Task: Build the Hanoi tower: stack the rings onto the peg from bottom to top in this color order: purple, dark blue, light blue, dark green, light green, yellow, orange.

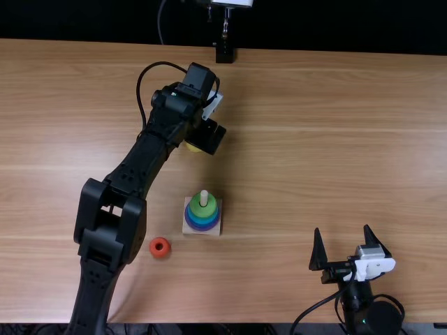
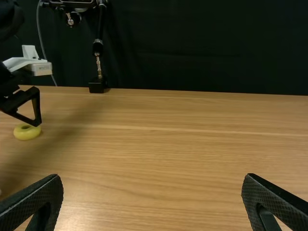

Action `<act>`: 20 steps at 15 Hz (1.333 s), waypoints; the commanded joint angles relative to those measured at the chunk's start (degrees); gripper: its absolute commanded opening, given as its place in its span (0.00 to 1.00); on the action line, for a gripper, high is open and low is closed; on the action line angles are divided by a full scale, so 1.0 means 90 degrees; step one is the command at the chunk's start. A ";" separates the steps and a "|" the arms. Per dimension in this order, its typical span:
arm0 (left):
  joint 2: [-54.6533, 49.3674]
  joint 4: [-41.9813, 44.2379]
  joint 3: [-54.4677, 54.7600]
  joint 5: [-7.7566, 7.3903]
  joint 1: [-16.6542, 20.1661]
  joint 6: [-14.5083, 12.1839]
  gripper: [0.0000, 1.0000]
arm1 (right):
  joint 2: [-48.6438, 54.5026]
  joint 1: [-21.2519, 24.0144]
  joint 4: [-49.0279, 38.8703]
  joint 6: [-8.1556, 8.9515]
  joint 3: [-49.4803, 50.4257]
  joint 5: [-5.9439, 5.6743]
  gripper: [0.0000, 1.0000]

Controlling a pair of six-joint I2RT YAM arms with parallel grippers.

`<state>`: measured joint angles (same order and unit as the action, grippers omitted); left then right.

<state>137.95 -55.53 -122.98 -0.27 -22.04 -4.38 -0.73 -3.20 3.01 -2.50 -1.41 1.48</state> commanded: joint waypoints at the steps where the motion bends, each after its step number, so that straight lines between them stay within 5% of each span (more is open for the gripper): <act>1: 0.0297 0.0006 0.0022 -0.0017 0.0076 -0.0087 1.00 | 0.0081 0.0092 -0.0034 0.0009 0.0059 0.0000 1.00; 9: 0.0561 -0.0006 0.0012 -0.0028 0.0066 -0.0099 1.00 | 0.0081 0.0092 -0.0034 0.0009 0.0059 0.0000 1.00; 10: 0.0551 0.0006 0.0022 -0.0028 0.0066 -0.0099 0.72 | 0.0081 0.0092 -0.0034 0.0009 0.0059 0.0000 1.00; 11: 0.0551 0.0006 0.0022 -0.0028 0.0076 -0.0099 0.13 | 0.0081 0.0092 -0.0034 0.0009 0.0059 0.0000 1.00; 12: 0.0551 0.0017 0.0022 -0.0028 0.0066 -0.0111 0.00 | 0.0081 0.0092 -0.0034 0.0009 0.0059 0.0000 1.00; 20: -0.0064 -0.0791 -0.0291 -0.0028 0.0135 -0.0076 0.00 | 0.0081 0.0092 -0.0034 0.0009 0.0059 0.0000 1.00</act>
<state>141.21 -62.67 -123.66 -0.30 -21.63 -4.54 -0.73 -3.20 2.98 -2.55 -1.39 1.45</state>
